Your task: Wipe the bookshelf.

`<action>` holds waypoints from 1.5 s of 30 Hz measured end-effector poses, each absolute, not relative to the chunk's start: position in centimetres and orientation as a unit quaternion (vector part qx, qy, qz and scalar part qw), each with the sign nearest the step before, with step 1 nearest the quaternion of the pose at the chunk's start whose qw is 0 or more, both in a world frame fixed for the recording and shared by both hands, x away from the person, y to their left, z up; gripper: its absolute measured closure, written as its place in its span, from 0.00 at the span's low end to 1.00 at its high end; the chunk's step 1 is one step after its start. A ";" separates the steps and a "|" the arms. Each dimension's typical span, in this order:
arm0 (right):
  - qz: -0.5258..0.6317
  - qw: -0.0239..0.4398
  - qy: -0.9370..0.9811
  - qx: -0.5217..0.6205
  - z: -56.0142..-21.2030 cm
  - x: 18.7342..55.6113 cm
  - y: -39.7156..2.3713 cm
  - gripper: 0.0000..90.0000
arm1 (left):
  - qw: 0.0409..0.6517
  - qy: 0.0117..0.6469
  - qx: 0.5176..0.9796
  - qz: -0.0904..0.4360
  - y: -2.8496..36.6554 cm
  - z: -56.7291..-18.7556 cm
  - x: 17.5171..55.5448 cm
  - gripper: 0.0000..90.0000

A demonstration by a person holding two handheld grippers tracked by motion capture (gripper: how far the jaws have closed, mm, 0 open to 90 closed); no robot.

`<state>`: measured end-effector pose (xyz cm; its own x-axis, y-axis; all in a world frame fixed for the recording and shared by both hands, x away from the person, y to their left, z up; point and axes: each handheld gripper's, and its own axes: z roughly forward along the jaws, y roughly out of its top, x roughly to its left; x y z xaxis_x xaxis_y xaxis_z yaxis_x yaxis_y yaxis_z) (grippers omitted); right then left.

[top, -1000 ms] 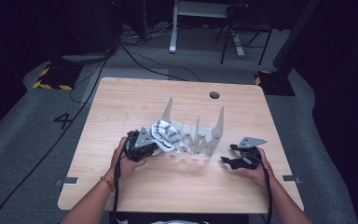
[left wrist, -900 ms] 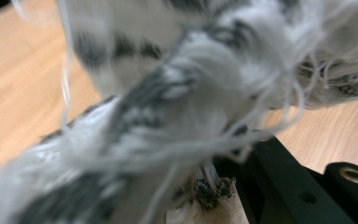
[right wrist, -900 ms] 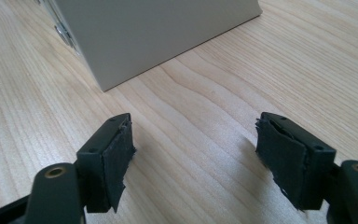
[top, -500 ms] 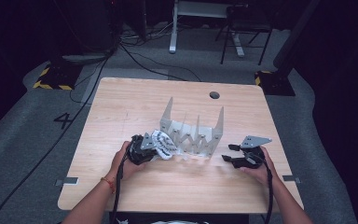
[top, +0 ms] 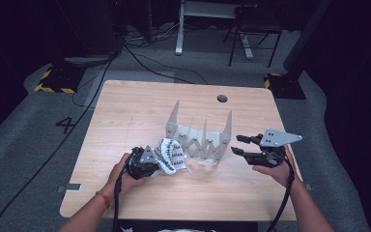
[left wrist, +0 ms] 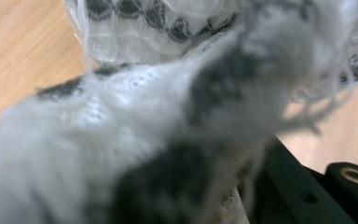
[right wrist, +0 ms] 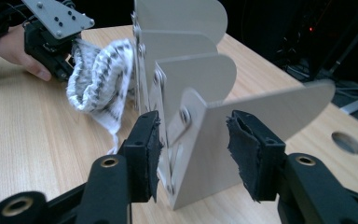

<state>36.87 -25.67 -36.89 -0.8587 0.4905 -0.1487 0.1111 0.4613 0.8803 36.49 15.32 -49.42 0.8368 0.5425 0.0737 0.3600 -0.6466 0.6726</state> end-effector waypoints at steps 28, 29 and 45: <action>0.402 0.166 0.889 0.145 -35.3 39.2 -20.9 0.68 | 0.422 0.248 0.860 0.144 14.2 -46.3 33.9 0.23; 0.400 0.165 0.889 0.148 -35.3 39.2 -20.9 0.70 | 0.418 0.245 0.864 0.140 13.8 -46.4 34.1 0.23; 0.384 0.134 0.900 0.155 -34.8 39.5 -20.4 0.99 | 0.359 0.250 0.896 0.079 12.9 -49.9 35.9 0.28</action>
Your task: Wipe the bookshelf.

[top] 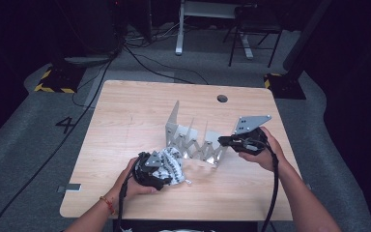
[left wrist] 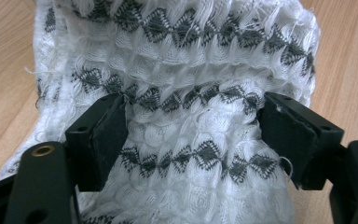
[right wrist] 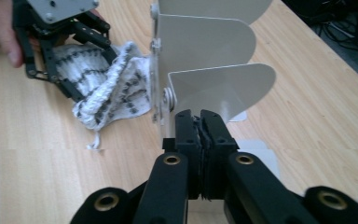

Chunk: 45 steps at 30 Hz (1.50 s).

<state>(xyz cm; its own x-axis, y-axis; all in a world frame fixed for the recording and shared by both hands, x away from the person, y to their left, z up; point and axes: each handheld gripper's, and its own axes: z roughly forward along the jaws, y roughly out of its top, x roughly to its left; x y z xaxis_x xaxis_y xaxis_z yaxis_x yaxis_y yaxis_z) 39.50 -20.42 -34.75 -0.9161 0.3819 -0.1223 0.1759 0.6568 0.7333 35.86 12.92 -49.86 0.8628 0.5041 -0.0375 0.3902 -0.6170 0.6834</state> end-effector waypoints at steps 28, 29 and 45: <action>0.429 0.120 0.878 0.175 -34.2 36.1 -17.2 0.68 | 0.368 0.225 0.900 0.059 14.3 -49.5 34.3 0.71; 0.433 0.121 0.876 0.176 -34.1 36.0 -17.4 0.66 | 0.368 0.225 0.900 0.059 14.3 -49.5 34.3 0.71; 0.469 0.166 0.833 0.241 -36.6 38.9 -26.0 0.37 | 0.364 0.222 0.903 0.053 14.3 -49.5 34.0 0.65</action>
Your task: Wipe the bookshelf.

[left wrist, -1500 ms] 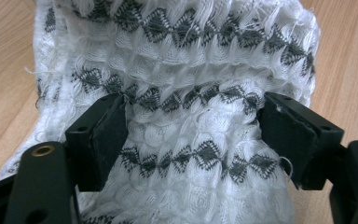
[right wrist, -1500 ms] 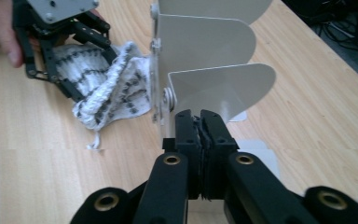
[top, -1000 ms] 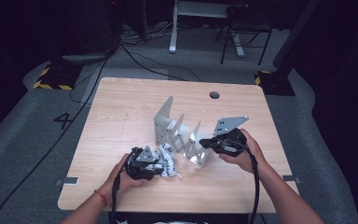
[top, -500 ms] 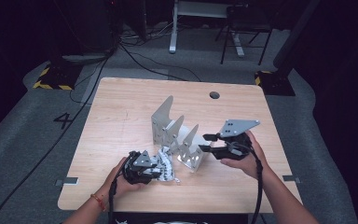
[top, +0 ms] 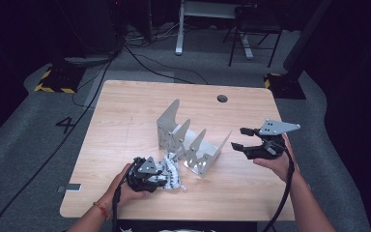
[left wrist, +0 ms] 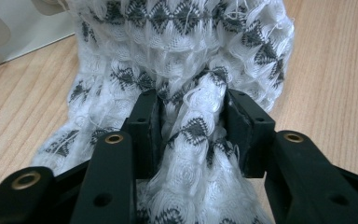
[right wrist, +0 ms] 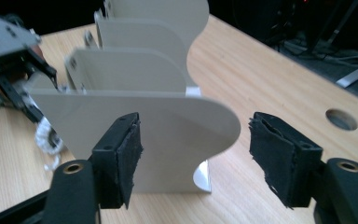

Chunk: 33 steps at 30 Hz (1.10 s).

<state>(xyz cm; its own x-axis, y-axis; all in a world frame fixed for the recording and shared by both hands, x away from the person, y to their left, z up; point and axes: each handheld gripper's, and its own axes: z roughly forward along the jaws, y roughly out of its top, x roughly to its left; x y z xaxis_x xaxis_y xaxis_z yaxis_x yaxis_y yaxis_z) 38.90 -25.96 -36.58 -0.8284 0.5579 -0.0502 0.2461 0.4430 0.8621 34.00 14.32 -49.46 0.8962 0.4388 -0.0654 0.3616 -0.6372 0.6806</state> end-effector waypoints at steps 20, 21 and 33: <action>0.441 0.070 0.871 0.204 -44.3 42.5 -23.7 0.33 | 0.374 0.215 0.900 0.053 14.1 -49.8 33.9 0.54; 0.442 0.068 0.871 0.202 -44.4 42.5 -23.6 0.33 | 0.374 0.215 0.900 0.053 14.1 -49.8 33.9 0.52; 0.443 0.064 0.878 0.171 -44.8 41.2 -23.7 0.40 | 0.386 0.205 0.897 0.061 12.4 -50.1 34.0 0.47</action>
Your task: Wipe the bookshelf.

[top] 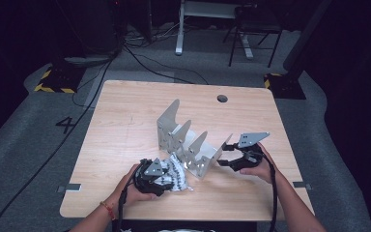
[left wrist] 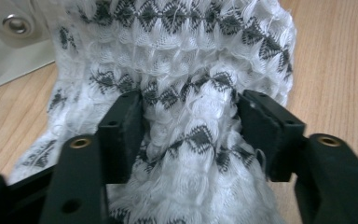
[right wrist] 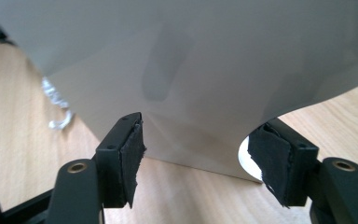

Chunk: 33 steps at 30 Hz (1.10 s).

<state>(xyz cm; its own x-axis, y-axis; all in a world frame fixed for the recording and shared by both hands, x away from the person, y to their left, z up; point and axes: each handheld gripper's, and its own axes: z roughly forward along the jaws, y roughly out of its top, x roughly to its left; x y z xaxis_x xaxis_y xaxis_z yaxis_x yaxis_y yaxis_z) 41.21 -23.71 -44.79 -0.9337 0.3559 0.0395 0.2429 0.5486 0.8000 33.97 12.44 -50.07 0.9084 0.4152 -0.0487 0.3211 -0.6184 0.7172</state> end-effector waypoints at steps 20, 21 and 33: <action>0.436 0.051 0.892 0.110 -45.4 38.2 -22.8 0.67 | 0.466 0.199 0.855 0.110 12.7 -46.5 32.3 0.82; 0.436 0.050 0.892 0.108 -45.4 38.2 -22.7 0.68 | 0.472 0.199 0.851 0.115 12.8 -46.3 32.2 0.82; 0.445 0.042 0.889 0.095 -45.6 37.3 -21.7 0.79 | 0.499 0.225 0.825 0.138 12.1 -45.6 34.4 0.82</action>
<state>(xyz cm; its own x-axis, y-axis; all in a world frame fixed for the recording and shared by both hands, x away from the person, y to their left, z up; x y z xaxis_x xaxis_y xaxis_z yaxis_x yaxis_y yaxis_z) 37.34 -21.75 -45.62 -0.9785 0.2058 0.0098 0.1312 0.5855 0.8000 34.37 12.14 -45.61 0.8606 0.5094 0.0031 0.2337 -0.4002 0.8861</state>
